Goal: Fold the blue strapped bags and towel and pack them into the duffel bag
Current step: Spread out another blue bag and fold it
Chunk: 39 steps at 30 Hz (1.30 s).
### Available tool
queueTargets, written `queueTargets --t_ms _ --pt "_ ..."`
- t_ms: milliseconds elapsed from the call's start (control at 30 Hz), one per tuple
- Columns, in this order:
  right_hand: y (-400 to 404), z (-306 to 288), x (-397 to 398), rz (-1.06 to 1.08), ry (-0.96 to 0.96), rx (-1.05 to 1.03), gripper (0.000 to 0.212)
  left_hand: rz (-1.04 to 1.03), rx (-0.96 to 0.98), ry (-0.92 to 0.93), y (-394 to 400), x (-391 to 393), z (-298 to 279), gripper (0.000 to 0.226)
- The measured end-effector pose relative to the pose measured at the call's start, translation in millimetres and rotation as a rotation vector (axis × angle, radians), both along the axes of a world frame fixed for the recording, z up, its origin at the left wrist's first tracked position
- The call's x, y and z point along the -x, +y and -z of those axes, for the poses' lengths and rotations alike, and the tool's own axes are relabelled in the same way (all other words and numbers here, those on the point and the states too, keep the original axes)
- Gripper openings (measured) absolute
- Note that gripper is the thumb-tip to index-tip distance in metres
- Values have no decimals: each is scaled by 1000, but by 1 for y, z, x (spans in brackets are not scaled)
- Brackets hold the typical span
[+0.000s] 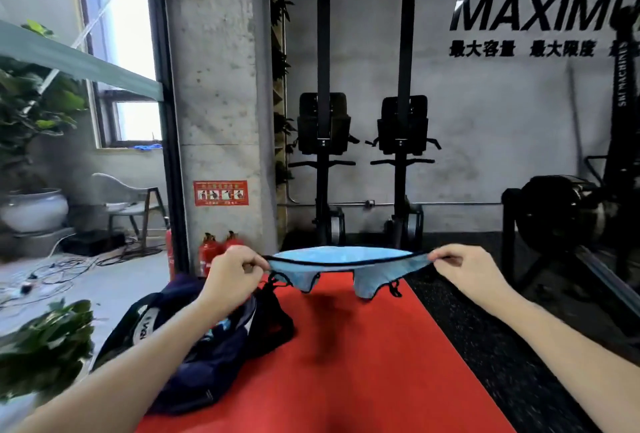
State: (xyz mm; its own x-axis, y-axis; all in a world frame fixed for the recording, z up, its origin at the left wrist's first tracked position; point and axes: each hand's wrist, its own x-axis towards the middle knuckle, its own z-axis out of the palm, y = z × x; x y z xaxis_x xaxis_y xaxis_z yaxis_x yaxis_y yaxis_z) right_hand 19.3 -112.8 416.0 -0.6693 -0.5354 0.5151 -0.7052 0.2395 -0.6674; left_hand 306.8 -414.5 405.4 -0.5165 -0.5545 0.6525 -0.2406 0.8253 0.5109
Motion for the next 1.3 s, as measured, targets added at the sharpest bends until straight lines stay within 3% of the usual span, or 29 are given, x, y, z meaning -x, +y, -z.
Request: queueTargets --t_ms 167,333,633,800,933,1067,1233,1300 --pt "65 113 -43 -24 -40 -277 34 89 -115 -20 50 -50 126 60" --pt "107 163 -64 -52 -71 -373 30 139 -201 -19 93 -83 191 66" --pt "105 152 -44 30 -85 -305 26 153 -28 -11 101 -60 192 45" --pt "61 165 -9 62 -112 -339 19 56 -124 -155 64 -6 209 44" --pt "16 204 26 42 -129 -497 16 25 -212 -314 35 40 233 42" --pt "-24 232 55 114 -67 -530 9 -69 -179 -456 23 74 247 37" --pt "-69 257 89 179 -190 -441 2 143 -190 -402 37 136 254 34" --pt "-80 263 100 195 -205 -432 9 257 -233 -368 43 167 258 35"
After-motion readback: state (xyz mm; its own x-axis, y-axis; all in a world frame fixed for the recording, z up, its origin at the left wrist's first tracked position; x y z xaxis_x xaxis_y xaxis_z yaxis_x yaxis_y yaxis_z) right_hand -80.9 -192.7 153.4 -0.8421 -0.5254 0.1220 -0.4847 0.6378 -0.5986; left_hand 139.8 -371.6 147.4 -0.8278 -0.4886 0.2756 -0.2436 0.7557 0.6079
